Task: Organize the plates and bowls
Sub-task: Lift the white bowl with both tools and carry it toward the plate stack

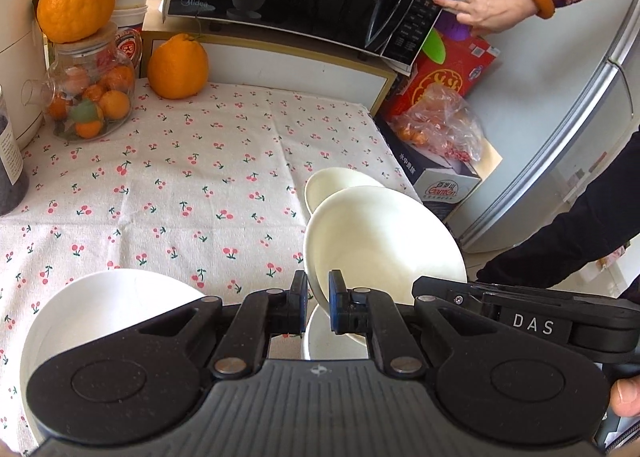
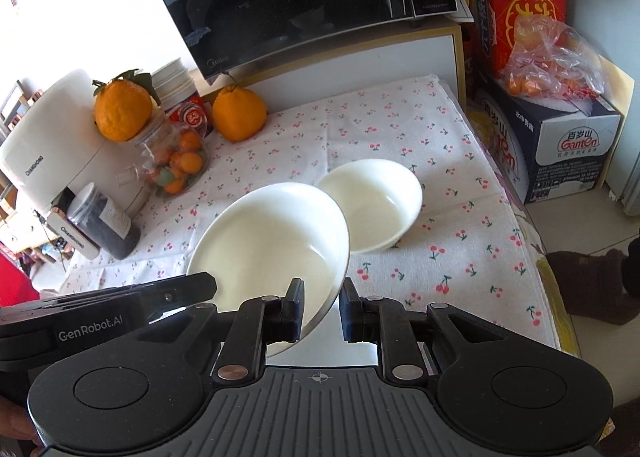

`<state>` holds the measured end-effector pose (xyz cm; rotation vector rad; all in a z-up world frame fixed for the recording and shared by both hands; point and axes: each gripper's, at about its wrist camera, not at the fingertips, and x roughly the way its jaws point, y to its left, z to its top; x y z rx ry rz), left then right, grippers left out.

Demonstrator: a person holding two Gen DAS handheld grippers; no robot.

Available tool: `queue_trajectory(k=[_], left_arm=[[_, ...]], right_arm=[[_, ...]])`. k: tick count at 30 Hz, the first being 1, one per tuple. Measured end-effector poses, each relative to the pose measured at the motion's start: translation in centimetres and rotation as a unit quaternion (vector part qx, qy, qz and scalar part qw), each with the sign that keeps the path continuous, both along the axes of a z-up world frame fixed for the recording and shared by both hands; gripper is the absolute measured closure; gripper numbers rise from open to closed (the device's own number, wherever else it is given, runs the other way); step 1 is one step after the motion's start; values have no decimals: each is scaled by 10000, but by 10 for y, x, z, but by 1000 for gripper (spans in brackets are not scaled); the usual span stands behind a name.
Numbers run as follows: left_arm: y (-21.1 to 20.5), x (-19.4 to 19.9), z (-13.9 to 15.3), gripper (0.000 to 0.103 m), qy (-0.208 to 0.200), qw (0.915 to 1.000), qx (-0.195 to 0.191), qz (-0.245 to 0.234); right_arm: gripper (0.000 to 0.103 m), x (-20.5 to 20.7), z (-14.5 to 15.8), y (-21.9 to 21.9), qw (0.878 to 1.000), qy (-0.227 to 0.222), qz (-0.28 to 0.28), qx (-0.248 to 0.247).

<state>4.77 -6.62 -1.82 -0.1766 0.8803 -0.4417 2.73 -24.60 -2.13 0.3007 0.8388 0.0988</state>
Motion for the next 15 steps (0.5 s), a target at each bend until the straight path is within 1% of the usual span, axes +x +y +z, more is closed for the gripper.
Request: queue_trajectory(k=[4,8,15], left_arm=[[-6,-8,-10,93,144,9997,185,-92],[-8,-14,-14,93,168,9991,356,-154],[-13,-15,-21,93,258,9978,594,-169]], right_arm=[[82,-12,-9,5,9997,118,-11,-222],[82,-20,-16,5,9995,255,7,-211],[82,-27,-19,8,9992,301,49,-254]])
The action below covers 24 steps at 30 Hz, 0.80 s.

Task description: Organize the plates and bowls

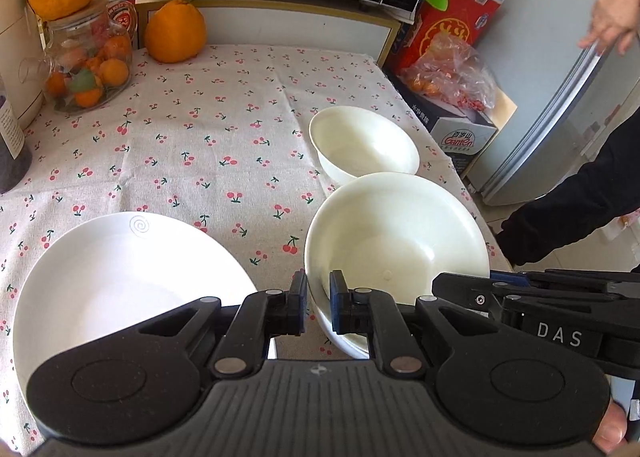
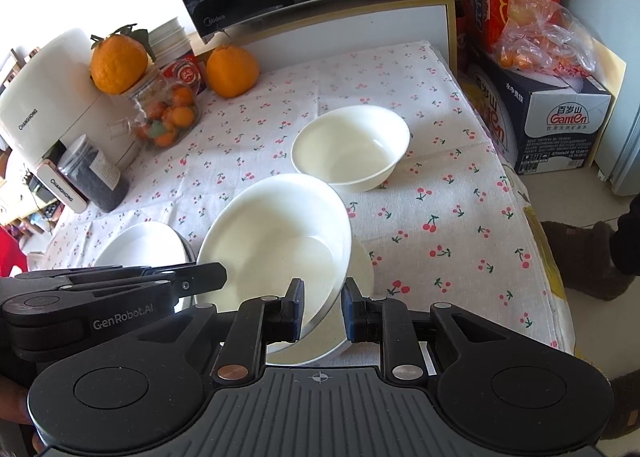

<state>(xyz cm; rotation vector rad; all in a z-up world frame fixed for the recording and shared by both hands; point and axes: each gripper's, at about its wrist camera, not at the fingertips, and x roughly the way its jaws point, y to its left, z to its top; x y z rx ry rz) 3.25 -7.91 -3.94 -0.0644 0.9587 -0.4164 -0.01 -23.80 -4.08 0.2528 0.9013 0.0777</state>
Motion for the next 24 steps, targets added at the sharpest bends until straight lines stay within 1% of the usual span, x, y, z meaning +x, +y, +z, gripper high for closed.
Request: queue_trajectory(k=[11,13,14,15,20,24], left_arm=[[-4,0,-5,91,53,9999,78,-124],[-4,1,-6,91,65,9998,86,-147],[-5,1,-6,91,74,9998,88,-155],[-4,2,-6,91,81,9998,92,-155],[-3,3,-5,91,87,9999,58,-133],[-1,4,-4,91,82,9999,18,-105]], right_arm=[[81,0,-2,0,9999,90,-66,-83],[74,0,-2,0,9999,102,-92,-102],[68,0,-2,1,9998,99,-94,-135],[65,0,-2,1,9998,102,-75,-147],[59,0,0,-1,9999,55,-112,-110],[59,1,0,-5,9998,35,-209,-30]])
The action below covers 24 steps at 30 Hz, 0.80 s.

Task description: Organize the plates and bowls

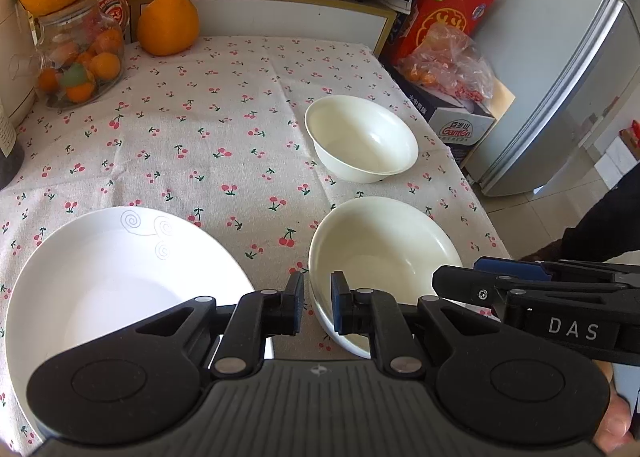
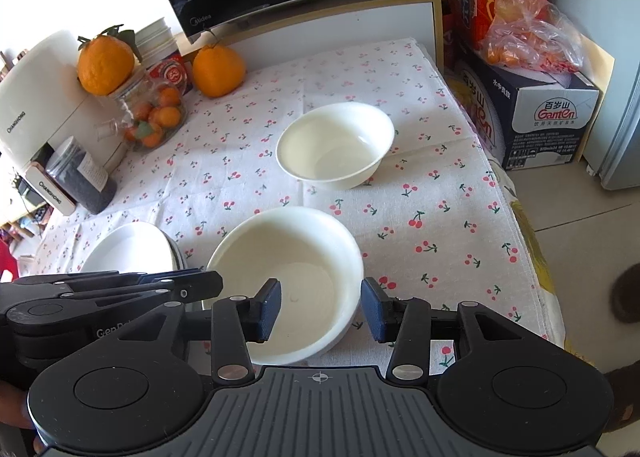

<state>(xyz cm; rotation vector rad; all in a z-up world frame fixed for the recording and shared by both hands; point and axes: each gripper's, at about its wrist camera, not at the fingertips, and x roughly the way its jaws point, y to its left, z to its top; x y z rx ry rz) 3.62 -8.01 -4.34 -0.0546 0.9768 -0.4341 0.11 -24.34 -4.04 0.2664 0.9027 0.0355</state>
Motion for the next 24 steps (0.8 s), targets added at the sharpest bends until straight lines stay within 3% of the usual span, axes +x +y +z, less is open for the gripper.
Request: queue_trajectory(k=[4,8,19,24], left_arm=[[4,4,2,91,10,9999,-70,91],[8,12,6,87,-57,9997,-155,201],[5,37,6,82,-41,9986,-231,474],[4,56,10,73,-22,9978,-391,534]], right_arm=[[59,2,1,-6,9998,-26,-159,119],[50,5,0,-18,9984,-57,-497,259],[50,20,-5,-34,9945,-12,-949,439],[50,35,-5,-47,9909,26,-1173,661]])
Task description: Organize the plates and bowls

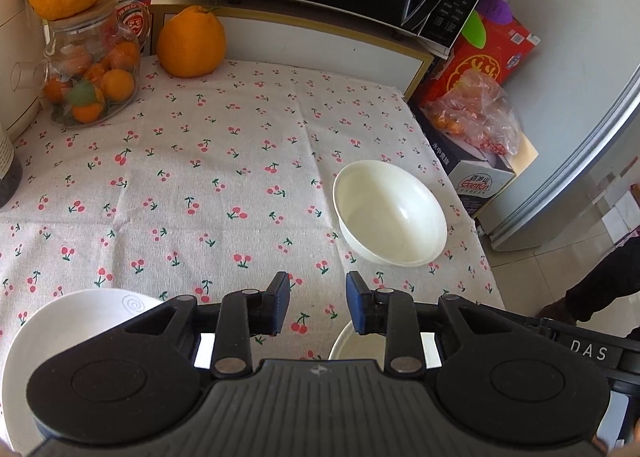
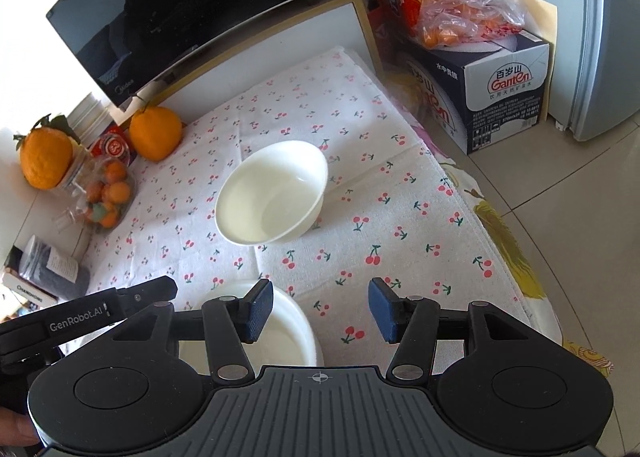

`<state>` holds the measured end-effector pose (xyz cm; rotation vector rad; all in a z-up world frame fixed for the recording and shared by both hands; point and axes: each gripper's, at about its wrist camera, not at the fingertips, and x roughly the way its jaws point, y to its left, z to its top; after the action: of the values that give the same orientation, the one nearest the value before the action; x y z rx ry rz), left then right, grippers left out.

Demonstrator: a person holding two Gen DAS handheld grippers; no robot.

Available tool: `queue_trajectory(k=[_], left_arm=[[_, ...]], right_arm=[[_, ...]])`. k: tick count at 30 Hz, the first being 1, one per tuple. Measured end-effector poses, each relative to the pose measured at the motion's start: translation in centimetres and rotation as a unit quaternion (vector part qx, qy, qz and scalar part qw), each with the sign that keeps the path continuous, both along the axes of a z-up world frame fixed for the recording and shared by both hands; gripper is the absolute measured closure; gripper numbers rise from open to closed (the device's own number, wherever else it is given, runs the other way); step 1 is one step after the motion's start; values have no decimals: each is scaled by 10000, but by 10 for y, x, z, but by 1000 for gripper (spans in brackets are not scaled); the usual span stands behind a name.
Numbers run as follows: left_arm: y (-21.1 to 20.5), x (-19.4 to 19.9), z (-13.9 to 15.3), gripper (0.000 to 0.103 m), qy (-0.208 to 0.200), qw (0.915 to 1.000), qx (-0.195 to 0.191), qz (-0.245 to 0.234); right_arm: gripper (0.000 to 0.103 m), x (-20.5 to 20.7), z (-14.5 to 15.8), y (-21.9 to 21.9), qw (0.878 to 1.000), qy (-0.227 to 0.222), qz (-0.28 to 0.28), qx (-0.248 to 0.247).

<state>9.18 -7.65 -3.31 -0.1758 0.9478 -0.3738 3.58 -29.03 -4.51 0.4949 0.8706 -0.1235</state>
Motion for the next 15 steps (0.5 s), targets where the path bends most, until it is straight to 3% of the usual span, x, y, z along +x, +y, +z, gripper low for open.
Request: queue_trajectory(k=[4,11,15], left_arm=[[-5,18,-1,66,24,10000,-77,56],[-14,40,-8,66,135,9997,-63,181],[-20,47,-11,67,148,9997,1,171]], right_arm=[[50,22,2,-11,9999,101,-39,45],[50,62,-8,-21,9990,396,90,183],[50,69,-10,-21,9992,352,96,168]])
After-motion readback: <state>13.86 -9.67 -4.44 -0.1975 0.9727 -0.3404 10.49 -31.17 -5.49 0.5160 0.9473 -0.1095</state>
